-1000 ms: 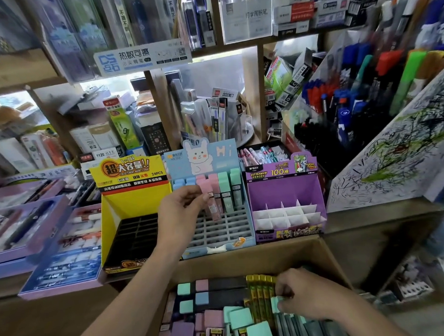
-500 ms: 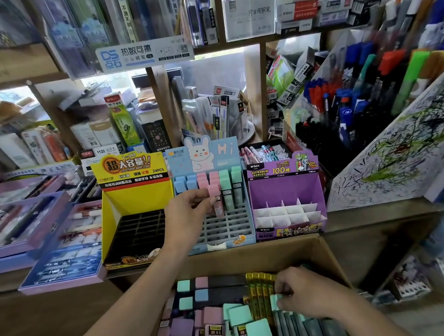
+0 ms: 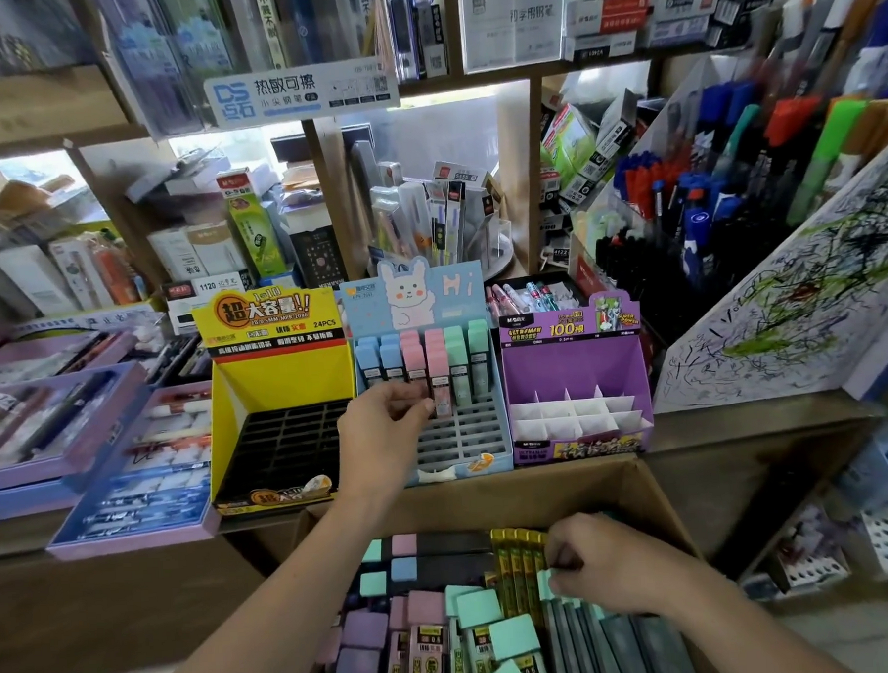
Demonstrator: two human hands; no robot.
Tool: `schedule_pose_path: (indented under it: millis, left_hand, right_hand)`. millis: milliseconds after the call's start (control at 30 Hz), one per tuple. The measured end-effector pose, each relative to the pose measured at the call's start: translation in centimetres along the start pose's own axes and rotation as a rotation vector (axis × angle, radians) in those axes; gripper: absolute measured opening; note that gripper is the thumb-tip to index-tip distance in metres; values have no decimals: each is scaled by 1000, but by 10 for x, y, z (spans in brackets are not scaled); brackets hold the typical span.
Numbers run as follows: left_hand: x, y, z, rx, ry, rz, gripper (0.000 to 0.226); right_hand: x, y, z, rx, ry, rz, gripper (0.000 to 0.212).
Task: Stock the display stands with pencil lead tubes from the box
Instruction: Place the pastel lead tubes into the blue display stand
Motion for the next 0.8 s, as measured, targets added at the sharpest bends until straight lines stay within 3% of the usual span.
schedule_pose_path:
  millis: [133, 267, 600, 800]
  left_hand:
    - [-9, 25, -17, -43, -17, 18, 13]
    - [-26, 71, -35, -242, -12, -5, 19]
    - [-61, 175, -66, -736, -279, -170, 23]
    - [-72, 205, -74, -863, -439, -248, 30]
  right_hand:
    - [-11, 7, 0, 94, 4, -94, 29]
    - [-31, 23, 8, 88, 19, -181, 31]
    - [-54, 64, 64, -163, 61, -145, 40]
    - [-63, 74, 96, -348, 103, -106, 36]
Point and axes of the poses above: each hand's wrist, its own y-axis away from the middle knuckle, its own z-axis out of the palm, x = y × z, the point moved 1 cm from there along -y, towards the middle knuckle, and after that the axes turned 9 degrees about -y, right-handed, at the moved point
